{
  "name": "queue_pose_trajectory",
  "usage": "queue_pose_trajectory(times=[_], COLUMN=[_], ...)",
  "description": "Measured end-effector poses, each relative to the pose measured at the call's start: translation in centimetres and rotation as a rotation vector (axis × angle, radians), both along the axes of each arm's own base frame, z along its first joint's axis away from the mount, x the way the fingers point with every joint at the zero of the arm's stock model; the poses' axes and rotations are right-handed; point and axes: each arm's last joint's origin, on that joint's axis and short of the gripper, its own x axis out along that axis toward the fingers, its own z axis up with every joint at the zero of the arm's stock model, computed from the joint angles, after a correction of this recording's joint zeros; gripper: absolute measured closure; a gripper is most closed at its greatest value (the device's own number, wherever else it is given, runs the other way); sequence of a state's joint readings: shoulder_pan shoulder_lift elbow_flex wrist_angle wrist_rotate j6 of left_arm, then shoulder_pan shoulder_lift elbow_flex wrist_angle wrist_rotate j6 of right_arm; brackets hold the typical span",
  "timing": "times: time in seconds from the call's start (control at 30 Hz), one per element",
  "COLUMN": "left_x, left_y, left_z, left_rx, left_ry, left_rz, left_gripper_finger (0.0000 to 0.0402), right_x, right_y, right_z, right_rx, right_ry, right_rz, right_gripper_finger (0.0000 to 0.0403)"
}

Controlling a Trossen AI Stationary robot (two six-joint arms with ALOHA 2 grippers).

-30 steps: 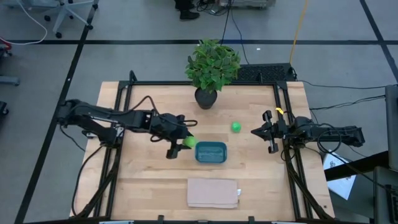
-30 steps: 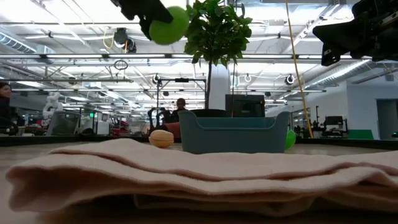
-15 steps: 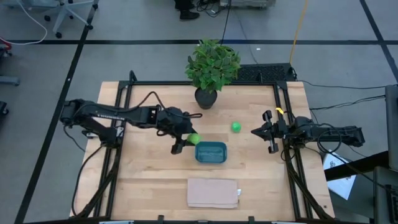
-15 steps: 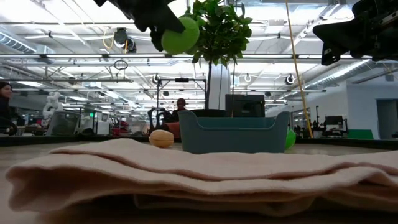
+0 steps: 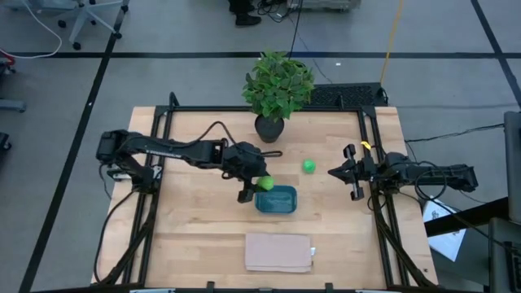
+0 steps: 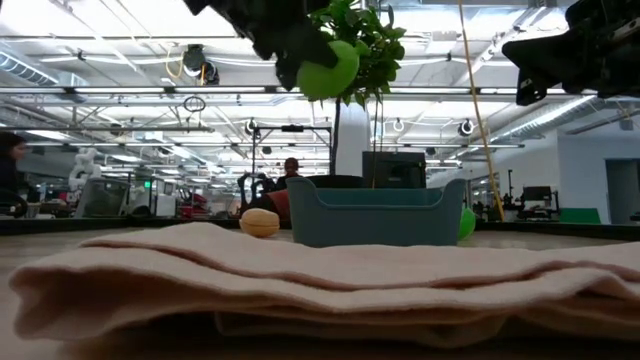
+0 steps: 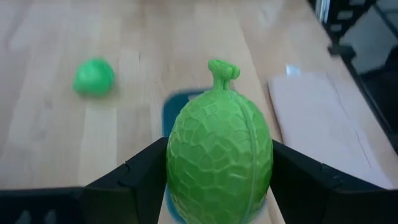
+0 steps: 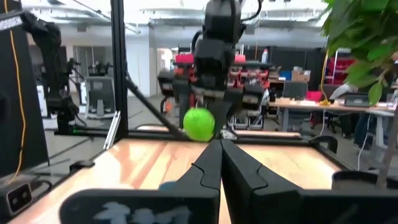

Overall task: Pick and placing Produce into tupperware
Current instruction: Put the green melon into the blue bin

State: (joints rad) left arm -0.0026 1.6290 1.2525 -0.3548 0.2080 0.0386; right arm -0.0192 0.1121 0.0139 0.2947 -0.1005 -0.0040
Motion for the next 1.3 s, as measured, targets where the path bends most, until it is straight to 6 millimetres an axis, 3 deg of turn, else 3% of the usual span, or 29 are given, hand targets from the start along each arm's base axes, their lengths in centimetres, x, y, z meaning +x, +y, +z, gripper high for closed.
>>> queue_pose_trajectory(times=[0.23, 0.5, 0.87, 1.3], left_x=[2.9, 4.7, 5.4, 5.8], left_y=[-0.8, -2.0, -3.0, -4.7], left_z=[-1.5, -4.3, -5.8, -7.4], left_rx=[0.051, 0.097, 0.149, 0.186], left_ry=[0.084, 0.181, 0.208, 0.218], left_rz=[0.019, -0.02, 0.077, 0.073], left_gripper_finger=[0.016, 0.016, 0.016, 0.016], right_x=[0.1, 0.2, 0.2, 0.2], right_y=[0.0, 0.0, 0.0, 0.0], right_z=[-0.2, -0.3, -0.2, -0.2], right_rx=[0.0, 0.001, 0.0, 0.0], right_ry=[0.02, 0.031, 0.029, 0.028], right_rz=[0.001, 0.001, 0.0, 0.0], right_gripper_finger=[0.0403, 0.0403, 0.0403, 0.0403])
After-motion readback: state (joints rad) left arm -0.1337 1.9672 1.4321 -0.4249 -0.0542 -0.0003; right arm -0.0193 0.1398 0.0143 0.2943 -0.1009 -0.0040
